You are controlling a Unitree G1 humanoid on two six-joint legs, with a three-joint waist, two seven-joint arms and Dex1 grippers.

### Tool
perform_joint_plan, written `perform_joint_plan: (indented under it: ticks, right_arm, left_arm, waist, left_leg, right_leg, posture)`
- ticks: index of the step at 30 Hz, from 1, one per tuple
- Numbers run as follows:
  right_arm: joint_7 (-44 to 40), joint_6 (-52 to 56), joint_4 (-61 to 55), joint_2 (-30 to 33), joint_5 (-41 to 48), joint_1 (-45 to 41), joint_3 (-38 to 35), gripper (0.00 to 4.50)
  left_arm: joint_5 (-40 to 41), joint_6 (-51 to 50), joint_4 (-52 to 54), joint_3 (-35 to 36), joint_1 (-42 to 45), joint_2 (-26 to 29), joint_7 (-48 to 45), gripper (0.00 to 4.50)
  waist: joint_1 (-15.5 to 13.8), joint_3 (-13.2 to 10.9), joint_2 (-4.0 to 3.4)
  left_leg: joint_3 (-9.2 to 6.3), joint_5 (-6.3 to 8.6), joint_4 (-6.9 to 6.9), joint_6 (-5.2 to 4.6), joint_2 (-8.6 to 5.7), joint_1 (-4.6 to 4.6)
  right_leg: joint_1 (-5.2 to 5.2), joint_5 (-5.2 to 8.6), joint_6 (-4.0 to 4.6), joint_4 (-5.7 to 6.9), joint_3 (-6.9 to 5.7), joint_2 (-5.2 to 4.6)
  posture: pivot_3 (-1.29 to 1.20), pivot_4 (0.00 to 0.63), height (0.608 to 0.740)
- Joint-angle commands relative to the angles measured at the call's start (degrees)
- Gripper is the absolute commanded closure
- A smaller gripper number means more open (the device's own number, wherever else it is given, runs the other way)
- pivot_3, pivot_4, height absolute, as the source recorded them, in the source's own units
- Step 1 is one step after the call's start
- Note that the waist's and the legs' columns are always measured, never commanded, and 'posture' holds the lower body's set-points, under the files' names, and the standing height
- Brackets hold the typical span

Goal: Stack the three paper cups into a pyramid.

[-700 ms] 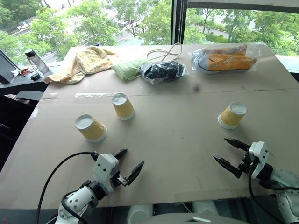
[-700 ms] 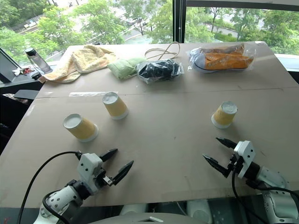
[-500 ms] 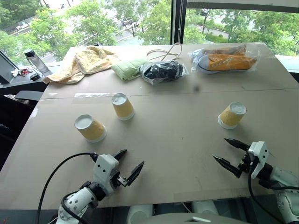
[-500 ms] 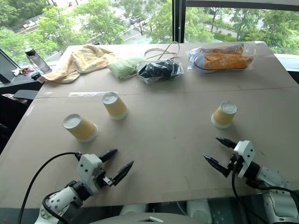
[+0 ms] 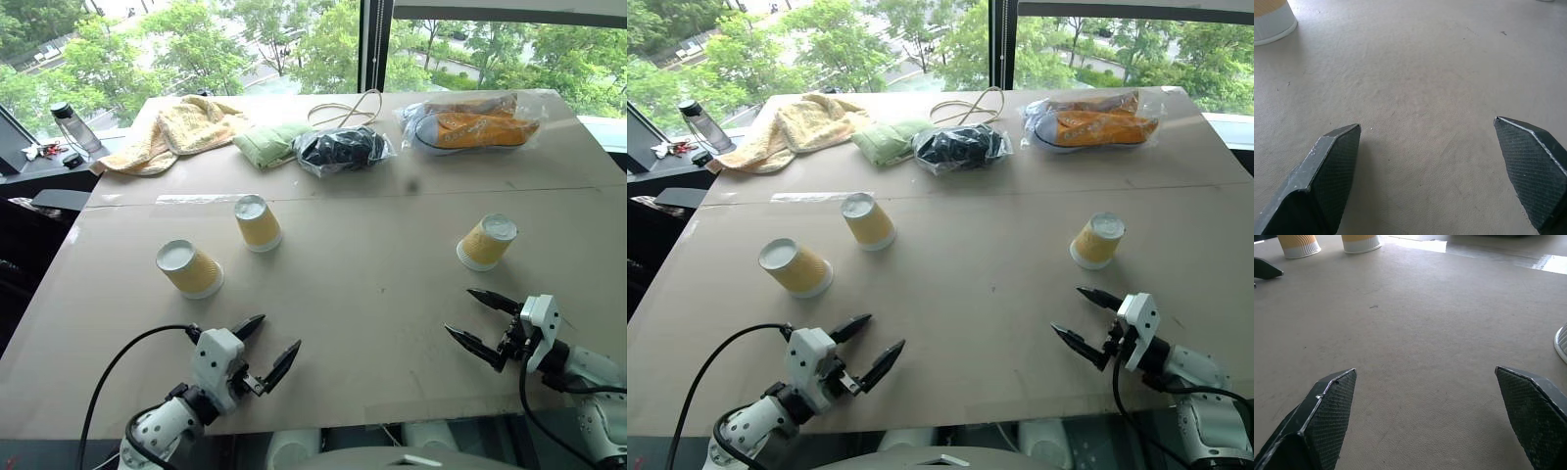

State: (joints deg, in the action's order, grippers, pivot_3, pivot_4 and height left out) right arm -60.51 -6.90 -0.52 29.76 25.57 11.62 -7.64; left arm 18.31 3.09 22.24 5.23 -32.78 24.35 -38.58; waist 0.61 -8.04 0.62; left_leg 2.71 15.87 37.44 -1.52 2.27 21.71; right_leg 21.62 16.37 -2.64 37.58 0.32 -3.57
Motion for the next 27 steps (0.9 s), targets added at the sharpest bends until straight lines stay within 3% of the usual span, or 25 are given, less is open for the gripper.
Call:
perform_joint_plan:
  ticks: [1, 4, 9, 16, 22, 27]
  right_arm:
    - [-1.56, -1.18, -1.84, -0.24, 1.7, -1.04, -0.07, 0.02]
    - [-3.77, -0.38, -3.98, -0.13, 3.76, -1.79, 0.51, 0.02]
    - [-6.68, 3.5, -9.89, 0.8, 7.53, -3.87, 2.84, 0.02]
    - [-3.51, 10.46, -18.34, 0.25, 10.76, -11.16, 5.87, 0.02]
    - [-2.69, 12.77, -19.02, 0.68, 10.96, -13.63, 6.04, 0.02]
    - [-1.9, 14.28, -20.37, 0.6, 11.66, -14.66, 5.95, 0.02]
  left_arm:
    - [2.42, 3.31, 1.08, 3.54, -0.49, -0.24, -0.47, 0.0]
    - [4.76, 4.09, 2.23, 7.51, 0.11, -1.08, 1.18, 0.0]
    - [1.78, 5.92, 3.98, 11.51, 1.02, -4.5, 7.58, 0.0]
    - [-1.18, 7.61, 5.63, 15.43, 4.04, -10.25, 17.66, 0.0]
    - [-4.09, 6.09, 2.58, 19.25, 10.38, -10.53, 24.39, 0.0]
    - [-3.47, 3.67, -1.75, 19.03, 14.48, -8.43, 23.66, 0.0]
  waist:
    - [0.0, -0.02, 0.04]
    - [-0.01, -0.06, 0.08]
    - [-0.02, -0.14, 0.22]
    - [-0.03, -0.28, 0.46]
    - [-0.56, -0.28, 0.52]
    - [-0.5, -0.28, 0.53]
  left_leg:
    - [0.0, 0.0, 0.0, 0.0, 0.0, 0.0]
    - [-0.01, 0.0, 0.0, 0.0, 0.01, 0.0]
    - [-0.05, 0.0, 0.01, 0.0, 0.02, 0.02]
    - [-0.12, 0.0, 0.02, 0.0, 0.01, 0.03]
    - [-0.21, 0.0, 0.04, 0.0, -0.02, 0.12]
    - [-0.2, 0.0, 0.04, 0.0, -0.02, 0.08]
  right_leg:
    - [0.0, 0.0, 0.01, 0.0, 0.0, 0.0]
    - [0.0, 0.0, 0.01, 0.01, -0.01, -0.01]
    - [-0.01, -0.09, -0.15, 0.0, -0.04, -0.03]
    - [-0.01, -0.1, -0.16, 0.02, -0.12, -0.05]
    - [-0.01, -0.11, -0.17, -0.03, -0.42, -0.05]
    - [-0.01, -0.11, -0.18, 0.03, -0.47, -0.06]
  posture:
    - [0.0, 0.15, 0.74]
    - [0.0, 0.15, 0.74]
    - [0.0, 0.15, 0.74]
    - [0.0, 0.15, 0.74]
    - [0.0, 0.15, 0.74]
    - [0.0, 0.15, 0.74]
